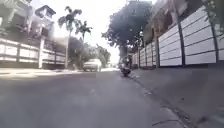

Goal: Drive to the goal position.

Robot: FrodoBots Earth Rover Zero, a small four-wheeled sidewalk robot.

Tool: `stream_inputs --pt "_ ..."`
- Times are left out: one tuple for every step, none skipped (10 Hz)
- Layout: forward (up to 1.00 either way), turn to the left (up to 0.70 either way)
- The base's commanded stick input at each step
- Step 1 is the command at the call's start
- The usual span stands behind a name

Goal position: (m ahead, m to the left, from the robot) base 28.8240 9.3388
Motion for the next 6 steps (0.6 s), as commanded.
stream_inputs --pt "1.0 0.0" --pt "1.0 0.0" --pt "1.0 0.0" --pt "1.0 0.0" --pt "1.0 0.0" --pt "1.0 0.0"
